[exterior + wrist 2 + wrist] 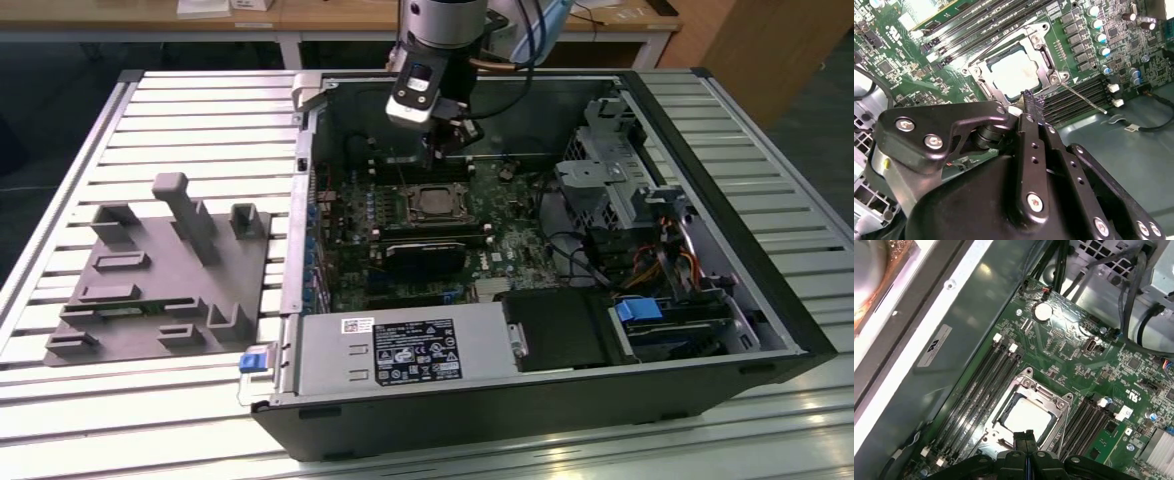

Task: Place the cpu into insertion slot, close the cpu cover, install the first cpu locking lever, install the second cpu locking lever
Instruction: 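Install the first cpu locking lever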

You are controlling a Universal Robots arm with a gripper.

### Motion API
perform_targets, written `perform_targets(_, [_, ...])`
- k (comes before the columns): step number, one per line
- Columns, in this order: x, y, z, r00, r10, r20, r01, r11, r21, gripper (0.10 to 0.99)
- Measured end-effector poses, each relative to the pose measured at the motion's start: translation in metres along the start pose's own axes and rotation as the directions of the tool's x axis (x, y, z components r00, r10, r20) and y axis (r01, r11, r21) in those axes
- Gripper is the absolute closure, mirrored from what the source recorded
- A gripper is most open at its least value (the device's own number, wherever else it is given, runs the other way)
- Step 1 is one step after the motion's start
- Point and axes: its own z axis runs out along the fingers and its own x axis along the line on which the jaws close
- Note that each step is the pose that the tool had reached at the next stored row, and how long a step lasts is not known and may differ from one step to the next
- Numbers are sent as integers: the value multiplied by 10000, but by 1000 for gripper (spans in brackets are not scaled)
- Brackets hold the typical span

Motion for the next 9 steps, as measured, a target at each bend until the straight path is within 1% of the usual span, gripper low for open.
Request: perform_targets(9, [0, 0, 0, 9985, -552, -15, 552, 9985, 3, 980])
